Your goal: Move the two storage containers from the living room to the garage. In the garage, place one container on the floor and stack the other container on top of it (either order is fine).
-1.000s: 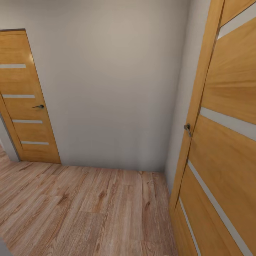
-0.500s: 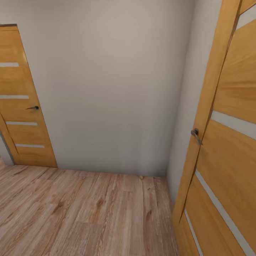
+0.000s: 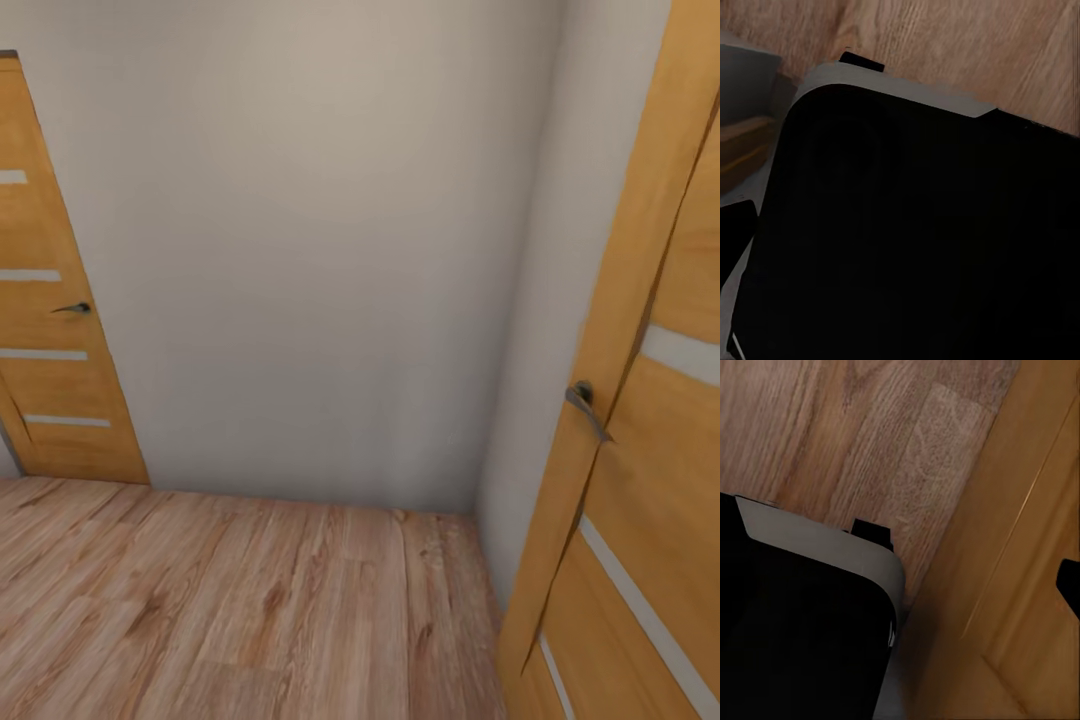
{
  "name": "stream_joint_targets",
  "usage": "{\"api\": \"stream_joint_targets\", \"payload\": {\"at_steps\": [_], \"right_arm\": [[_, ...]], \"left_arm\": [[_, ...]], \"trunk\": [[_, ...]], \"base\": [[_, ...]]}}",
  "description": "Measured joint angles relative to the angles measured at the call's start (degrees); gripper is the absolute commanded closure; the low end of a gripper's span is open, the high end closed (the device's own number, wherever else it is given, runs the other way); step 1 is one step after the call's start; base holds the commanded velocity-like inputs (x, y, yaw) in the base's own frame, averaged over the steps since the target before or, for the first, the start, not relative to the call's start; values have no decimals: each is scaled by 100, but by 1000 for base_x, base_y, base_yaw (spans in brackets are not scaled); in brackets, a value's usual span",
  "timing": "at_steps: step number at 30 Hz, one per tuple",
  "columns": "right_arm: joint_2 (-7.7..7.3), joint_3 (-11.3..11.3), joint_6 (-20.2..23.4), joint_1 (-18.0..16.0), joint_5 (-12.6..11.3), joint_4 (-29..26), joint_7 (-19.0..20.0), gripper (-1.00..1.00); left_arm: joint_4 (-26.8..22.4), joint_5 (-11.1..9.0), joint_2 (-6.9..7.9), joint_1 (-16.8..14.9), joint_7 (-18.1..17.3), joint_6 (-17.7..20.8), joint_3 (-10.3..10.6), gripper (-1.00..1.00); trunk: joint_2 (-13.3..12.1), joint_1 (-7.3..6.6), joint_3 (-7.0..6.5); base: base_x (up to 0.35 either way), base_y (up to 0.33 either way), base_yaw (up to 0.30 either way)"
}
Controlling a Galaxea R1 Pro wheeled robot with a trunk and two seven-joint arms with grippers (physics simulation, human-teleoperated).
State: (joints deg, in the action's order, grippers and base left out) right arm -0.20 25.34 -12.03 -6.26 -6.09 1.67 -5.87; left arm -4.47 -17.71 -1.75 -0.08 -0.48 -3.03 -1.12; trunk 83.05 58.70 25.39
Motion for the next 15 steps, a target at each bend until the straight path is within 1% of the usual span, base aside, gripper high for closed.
{"api": "stream_joint_targets", "payload": {"at_steps": [15], "right_arm": [[14, 25, 23, 0, 56, 0, 1, -100]], "left_arm": [[0, 1, 0, 0, 0, 0, 5, -100]], "trunk": [[0, 0, 0]], "base": [[319, 0, 0]]}}
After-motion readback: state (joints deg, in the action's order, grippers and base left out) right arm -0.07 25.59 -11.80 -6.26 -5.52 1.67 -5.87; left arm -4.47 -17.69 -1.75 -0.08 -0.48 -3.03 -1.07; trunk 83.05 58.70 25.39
